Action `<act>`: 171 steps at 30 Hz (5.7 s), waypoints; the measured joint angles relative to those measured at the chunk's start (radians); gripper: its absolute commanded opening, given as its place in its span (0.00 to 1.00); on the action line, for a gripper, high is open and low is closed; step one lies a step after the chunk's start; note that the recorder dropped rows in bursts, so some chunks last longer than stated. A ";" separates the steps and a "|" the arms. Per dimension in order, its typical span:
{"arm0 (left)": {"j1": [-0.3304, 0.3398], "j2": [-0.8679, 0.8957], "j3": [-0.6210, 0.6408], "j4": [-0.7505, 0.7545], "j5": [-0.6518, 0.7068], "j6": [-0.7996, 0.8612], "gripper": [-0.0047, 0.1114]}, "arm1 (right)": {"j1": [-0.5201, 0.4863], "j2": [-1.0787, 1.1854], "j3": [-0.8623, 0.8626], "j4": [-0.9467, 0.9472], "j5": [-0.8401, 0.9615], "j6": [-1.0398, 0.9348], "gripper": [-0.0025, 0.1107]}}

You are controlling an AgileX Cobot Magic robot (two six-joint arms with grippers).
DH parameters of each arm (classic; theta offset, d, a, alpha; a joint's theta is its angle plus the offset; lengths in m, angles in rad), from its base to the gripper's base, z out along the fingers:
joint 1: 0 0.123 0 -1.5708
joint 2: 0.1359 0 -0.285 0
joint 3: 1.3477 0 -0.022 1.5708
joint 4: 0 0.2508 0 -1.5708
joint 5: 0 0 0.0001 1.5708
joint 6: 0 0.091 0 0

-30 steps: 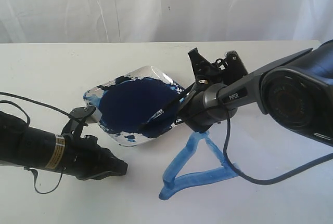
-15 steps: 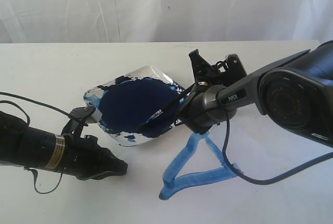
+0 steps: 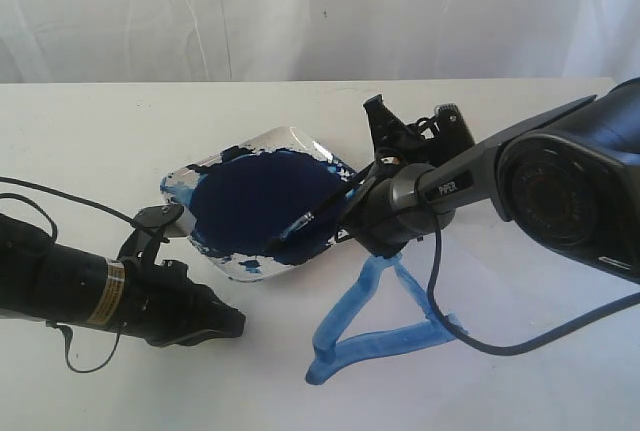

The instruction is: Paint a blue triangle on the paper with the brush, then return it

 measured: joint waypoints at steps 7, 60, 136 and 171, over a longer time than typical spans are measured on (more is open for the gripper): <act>0.000 0.000 0.000 0.000 0.000 0.000 0.04 | 0.000 0.000 0.000 0.000 -0.004 0.000 0.46; 0.000 0.000 0.000 0.000 0.000 0.000 0.04 | 0.000 -1.118 0.806 -0.125 0.348 -0.994 0.02; 0.321 -1.000 -0.231 0.323 0.407 -0.157 0.04 | 0.005 -1.793 0.812 0.556 0.413 -2.199 0.02; 0.321 -1.644 0.549 -1.330 0.973 1.642 0.04 | 0.005 -1.793 0.812 0.556 0.412 -2.199 0.02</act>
